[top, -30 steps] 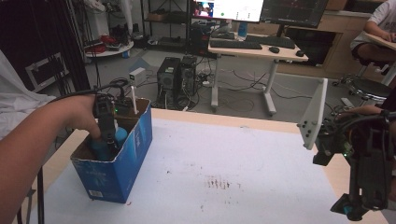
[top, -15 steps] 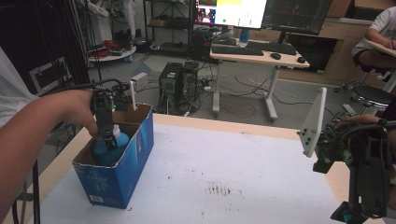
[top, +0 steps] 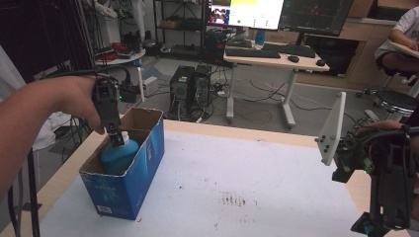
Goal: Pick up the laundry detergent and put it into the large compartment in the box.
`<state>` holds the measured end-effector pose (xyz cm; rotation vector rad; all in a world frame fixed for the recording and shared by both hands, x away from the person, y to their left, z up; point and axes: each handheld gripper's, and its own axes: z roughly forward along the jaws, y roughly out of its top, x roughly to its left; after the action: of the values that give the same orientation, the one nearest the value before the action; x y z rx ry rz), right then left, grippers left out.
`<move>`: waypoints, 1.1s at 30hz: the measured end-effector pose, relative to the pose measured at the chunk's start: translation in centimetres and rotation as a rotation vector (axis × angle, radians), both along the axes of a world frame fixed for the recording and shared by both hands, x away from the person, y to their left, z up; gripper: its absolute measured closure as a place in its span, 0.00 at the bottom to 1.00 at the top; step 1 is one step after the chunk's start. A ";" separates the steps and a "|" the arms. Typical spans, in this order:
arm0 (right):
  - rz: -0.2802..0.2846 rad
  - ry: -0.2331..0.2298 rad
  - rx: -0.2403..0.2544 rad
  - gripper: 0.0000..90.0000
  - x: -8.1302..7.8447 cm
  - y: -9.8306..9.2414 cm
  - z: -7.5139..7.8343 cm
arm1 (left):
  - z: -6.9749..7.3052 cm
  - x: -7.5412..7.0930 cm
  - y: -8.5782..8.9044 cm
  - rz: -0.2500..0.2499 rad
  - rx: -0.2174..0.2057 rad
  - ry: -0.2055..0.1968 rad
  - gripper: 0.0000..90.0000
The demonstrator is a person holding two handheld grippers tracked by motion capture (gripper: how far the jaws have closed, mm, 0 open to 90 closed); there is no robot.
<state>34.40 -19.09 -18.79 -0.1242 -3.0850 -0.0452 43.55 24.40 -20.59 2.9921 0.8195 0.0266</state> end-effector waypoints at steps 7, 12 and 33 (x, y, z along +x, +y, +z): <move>0.004 0.001 0.003 0.03 0.1 0.1 0.0 | 1.5 -1.3 -2.6 -0.104 -0.006 -0.026 0.13; 0.009 0.006 0.003 0.03 0.1 0.3 -0.3 | 1.7 -2.1 -5.1 -0.178 0.002 -0.049 0.12; 0.014 0.020 0.000 0.03 0.4 0.8 -1.1 | 0.1 -3.5 -12.6 -0.393 0.022 -0.052 0.02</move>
<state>34.75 -18.33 -19.86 -0.1023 -3.0657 -0.0435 40.02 11.76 -20.54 3.0978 0.2180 0.0998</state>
